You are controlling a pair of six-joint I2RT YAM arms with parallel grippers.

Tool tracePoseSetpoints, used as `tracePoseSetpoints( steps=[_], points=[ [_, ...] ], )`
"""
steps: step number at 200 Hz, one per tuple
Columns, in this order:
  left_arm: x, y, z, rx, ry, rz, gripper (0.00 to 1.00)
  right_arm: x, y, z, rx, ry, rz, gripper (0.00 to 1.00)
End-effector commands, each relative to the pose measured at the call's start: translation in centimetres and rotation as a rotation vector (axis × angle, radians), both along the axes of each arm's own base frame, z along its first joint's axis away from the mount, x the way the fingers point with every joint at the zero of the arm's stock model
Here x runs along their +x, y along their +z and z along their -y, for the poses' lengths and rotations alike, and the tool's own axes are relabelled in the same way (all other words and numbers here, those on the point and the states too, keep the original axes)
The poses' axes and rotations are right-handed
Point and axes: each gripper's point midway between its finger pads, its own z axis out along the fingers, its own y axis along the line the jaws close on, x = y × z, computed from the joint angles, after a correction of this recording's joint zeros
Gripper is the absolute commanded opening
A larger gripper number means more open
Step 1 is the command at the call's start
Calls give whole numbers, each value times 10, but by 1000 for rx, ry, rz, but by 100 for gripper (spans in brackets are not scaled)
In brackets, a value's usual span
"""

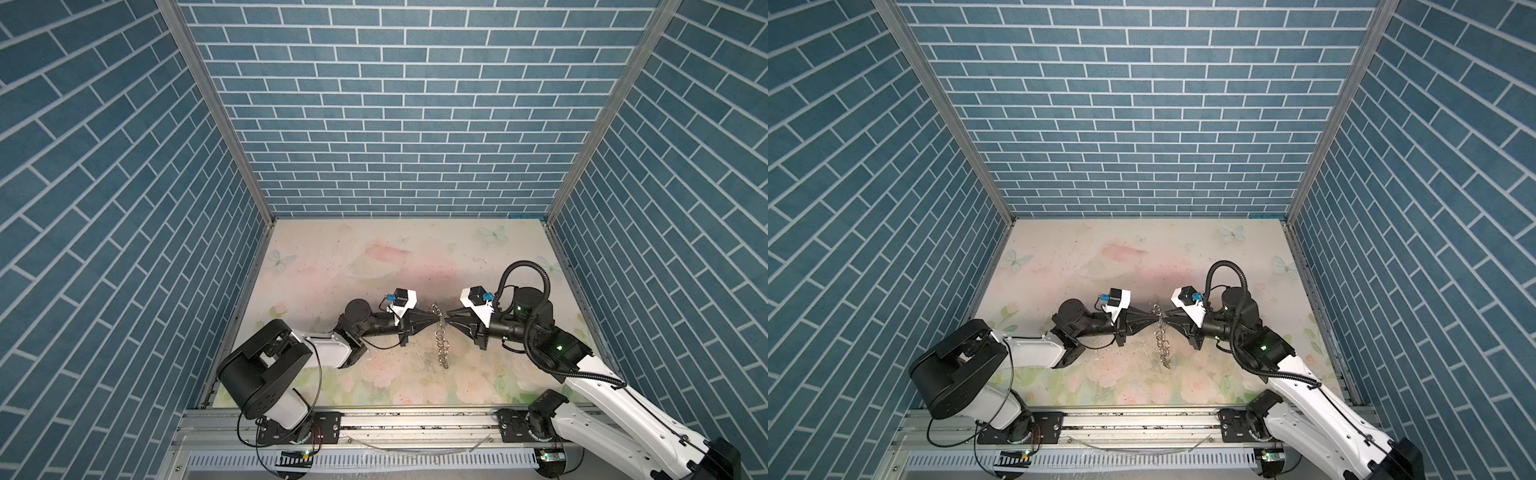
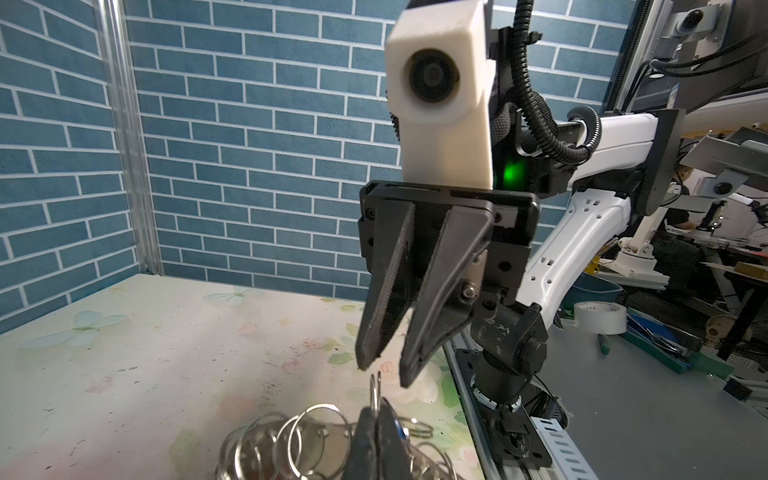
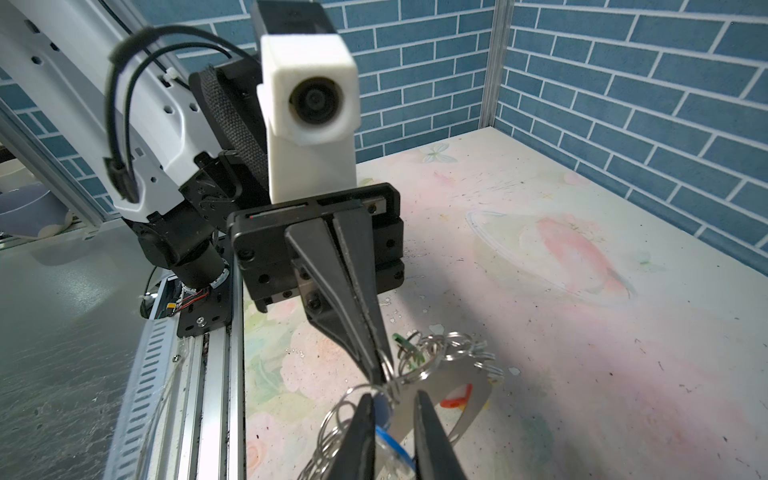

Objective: Put the keys on the keyring

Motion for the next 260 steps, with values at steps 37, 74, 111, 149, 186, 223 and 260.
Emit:
tracePoseSetpoints(
  steps=[37,74,111,149,186,223,260],
  points=[
    [-12,22,-6,-58,-39,78,0,-11,14,-9,46,103,-16,19],
    [-15,23,-5,-57,-61,79,0,-15,12,-10,55,125,-19,16],
    [-14,23,-5,-57,-57,77,0,-16,13,-11,58,137,-25,11],
    [-14,25,-6,-61,-54,85,0,-15,8,-13,40,143,-47,11],
    [-15,27,-6,-64,-57,90,0,-16,10,-13,44,150,-43,9],
    [-11,17,-10,-40,-46,85,1,-12,13,-11,27,117,-43,0],
    [2,-18,-23,151,13,59,14,-4,3,-12,-65,96,-80,0]
  ],
)
